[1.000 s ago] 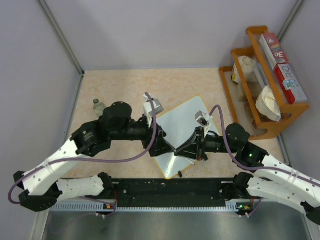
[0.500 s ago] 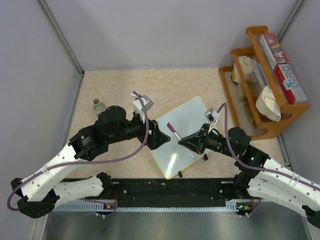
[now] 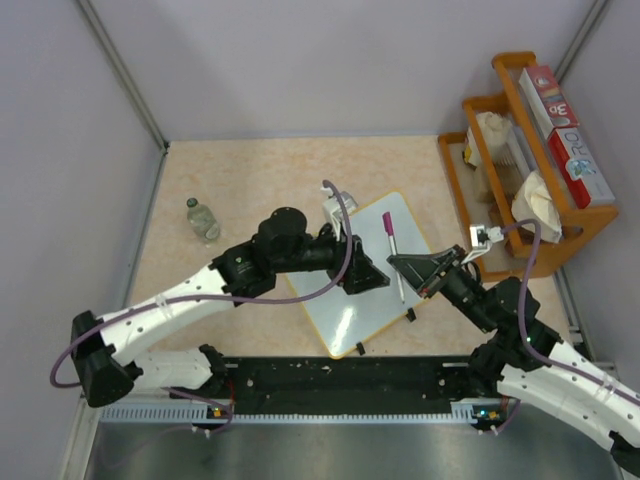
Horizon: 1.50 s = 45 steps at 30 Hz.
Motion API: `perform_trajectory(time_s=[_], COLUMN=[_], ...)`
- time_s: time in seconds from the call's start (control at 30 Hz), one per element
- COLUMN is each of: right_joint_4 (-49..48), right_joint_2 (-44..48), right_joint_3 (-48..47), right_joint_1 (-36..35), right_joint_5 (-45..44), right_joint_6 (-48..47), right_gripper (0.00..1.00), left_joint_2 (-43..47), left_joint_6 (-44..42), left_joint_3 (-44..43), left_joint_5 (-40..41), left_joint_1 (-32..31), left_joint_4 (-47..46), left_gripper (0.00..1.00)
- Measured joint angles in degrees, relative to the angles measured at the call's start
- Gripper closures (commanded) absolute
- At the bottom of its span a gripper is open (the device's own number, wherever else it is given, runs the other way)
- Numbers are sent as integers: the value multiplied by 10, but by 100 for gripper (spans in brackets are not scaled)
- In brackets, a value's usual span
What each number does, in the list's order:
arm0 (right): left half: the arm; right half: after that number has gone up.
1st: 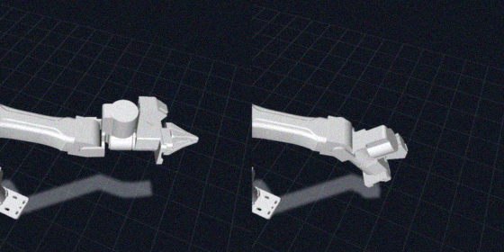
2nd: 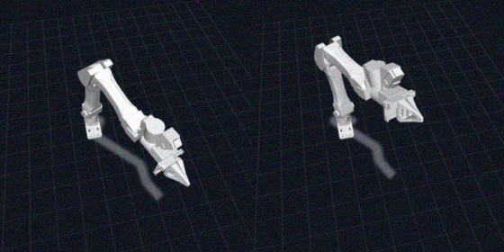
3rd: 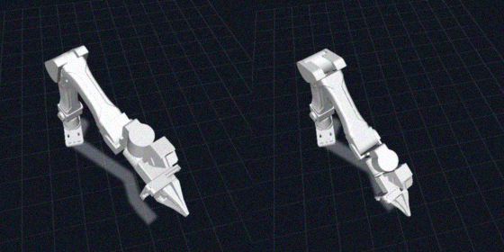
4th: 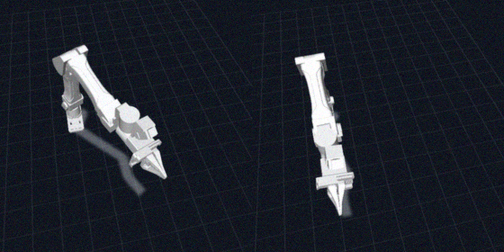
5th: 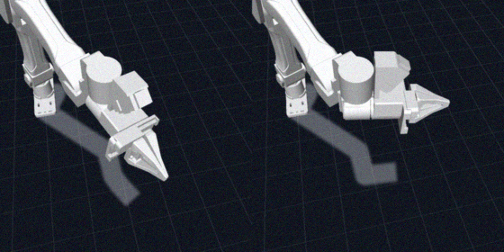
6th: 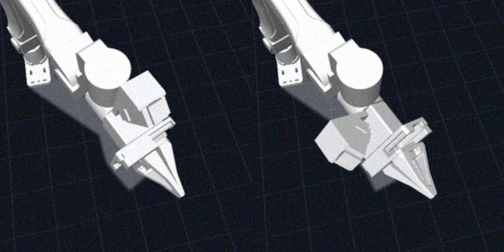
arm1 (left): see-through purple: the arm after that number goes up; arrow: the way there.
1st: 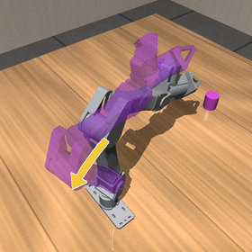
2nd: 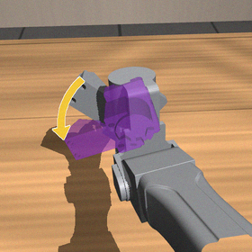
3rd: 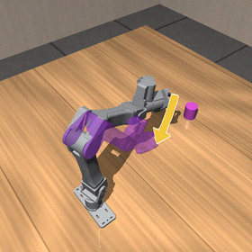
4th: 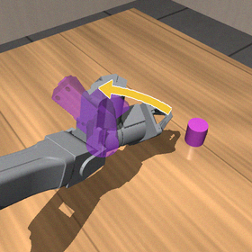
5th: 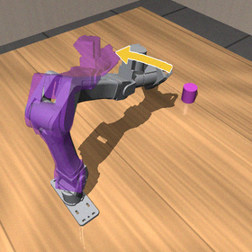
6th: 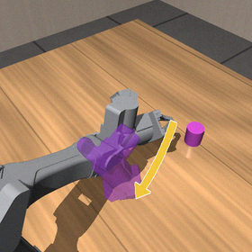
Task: Write a sentence on the whiteboard
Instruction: Pick up the whiteboard marker at the center of the board.
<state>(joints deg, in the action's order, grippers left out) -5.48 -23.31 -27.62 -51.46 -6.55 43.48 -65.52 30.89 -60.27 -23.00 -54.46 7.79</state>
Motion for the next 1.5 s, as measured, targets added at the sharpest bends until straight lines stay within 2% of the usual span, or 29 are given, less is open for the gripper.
perform_trajectory(time_s=[0.27,0.3,0.37,0.4,0.43,0.47,0.5,0.63,0.67,0.8,0.9,0.93,1.03,1.3,1.37,1.5], right_joint_4=[-6,-6,-7,-7,-7,-8,-7,-12,-10,19,68,83,123,193,198,205], right_joint_2=[23,27,38,42,45,47,48,51,51,47,30,25,20,-41,-66,-125], right_joint_3=[6,6,6,6,6,6,6,6,6,-11,-53,-66,-98,-202,-216,-228], right_joint_1=[0,0,0,0,0,0,0,3,3,2,3,3,3,3,3,12], right_joint_5=[-32,-34,-40,-42,-44,-45,-49,-49,-48,-35,-28,-24,-8,127,176,295], right_joint_6=[17,18,18,18,19,21,20,10,7,-9,-36,-47,-82,-188,-203,-226], right_gripper=[100,100,100,100,100,100,100,99,88,62,38,23,1,2,10,34], left_joint_2=[-123,-129,-136,-139,-142,-143,-144,-144,-143,-131,-102,-89,-55,-23,-19,-16], left_joint_6=[24,25,28,30,32,34,38,51,52,35,7,-2,-29,-100,-115,-143], left_joint_3=[-57,-58,-58,-58,-58,-58,-58,-58,-58,-57,-57,-57,-64,-113,-118,-122], left_joint_5=[-66,-72,-81,-83,-87,-89,-93,-92,-92,-73,-57,-53,-46,-50,-61,-94], left_joint_1=[-45,-47,-50,-51,-52,-52,-52,-50,-50,-52,-53,-53,-52,-52,-52,-52], left_joint_4=[-88,-94,-105,-110,-113,-116,-119,-117,-115,-89,-56,-43,2,147,180,229], left_gripper=[39,48,56,66,84,95,100,100,100,100,100,100,100,100,100,100])
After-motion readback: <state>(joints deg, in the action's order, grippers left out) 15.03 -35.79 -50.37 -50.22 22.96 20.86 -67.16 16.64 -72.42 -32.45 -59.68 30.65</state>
